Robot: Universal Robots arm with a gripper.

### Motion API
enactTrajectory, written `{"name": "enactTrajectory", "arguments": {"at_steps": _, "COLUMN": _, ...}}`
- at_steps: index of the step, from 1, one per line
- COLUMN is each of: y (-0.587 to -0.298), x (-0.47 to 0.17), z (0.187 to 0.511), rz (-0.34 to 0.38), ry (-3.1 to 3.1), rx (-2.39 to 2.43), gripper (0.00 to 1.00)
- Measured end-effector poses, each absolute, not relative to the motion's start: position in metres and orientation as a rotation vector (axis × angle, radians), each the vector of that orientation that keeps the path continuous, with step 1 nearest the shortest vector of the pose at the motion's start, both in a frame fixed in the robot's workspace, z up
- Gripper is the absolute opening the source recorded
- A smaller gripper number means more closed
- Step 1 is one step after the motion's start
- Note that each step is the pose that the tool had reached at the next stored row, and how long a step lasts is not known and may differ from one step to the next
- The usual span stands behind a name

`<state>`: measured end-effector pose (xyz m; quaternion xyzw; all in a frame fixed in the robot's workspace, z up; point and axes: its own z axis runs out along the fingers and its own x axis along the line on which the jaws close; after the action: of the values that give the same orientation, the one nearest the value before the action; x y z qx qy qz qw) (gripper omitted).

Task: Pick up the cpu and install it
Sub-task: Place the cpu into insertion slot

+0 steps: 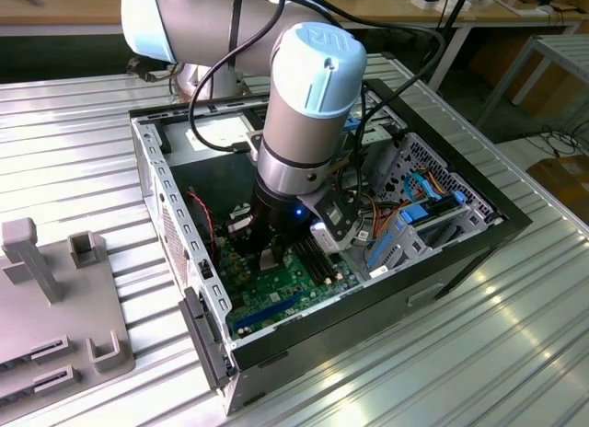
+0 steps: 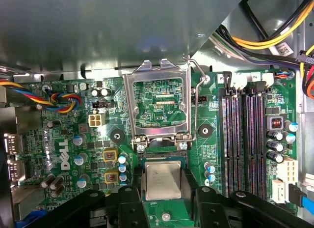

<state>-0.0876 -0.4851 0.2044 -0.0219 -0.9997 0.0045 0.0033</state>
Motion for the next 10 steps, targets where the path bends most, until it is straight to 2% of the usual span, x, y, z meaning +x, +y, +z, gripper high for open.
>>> {"name": "enactTrajectory", "arguments": {"at_steps": 5, "y": -0.4851, "x": -0.0876, "z": 0.2042, "rz": 0.013, "ry": -3.134, "rx": -0.068, "gripper": 0.44}}
{"name": "enactTrajectory", "arguments": {"at_steps": 6, "y": -0.4851, "x": -0.0875, "z": 0.2043, "rz": 0.013, "ry": -3.134, "rx": -0.068, "gripper": 0.45}}
{"name": "enactTrajectory", "arguments": {"at_steps": 7, "y": -0.485, "x": -0.0862, "z": 0.2042, "rz": 0.011, "ry": -3.132, "rx": -0.073, "gripper": 0.51}}
{"name": "enactTrajectory", "arguments": {"at_steps": 9, "y": -0.4854, "x": -0.0862, "z": 0.2034, "rz": -0.033, "ry": -3.131, "rx": -0.055, "gripper": 0.51}}
{"name": "enactTrajectory", "arguments": {"at_steps": 10, "y": -0.4863, "x": -0.0868, "z": 0.2034, "rz": -0.033, "ry": -3.131, "rx": -0.052, "gripper": 0.51}}
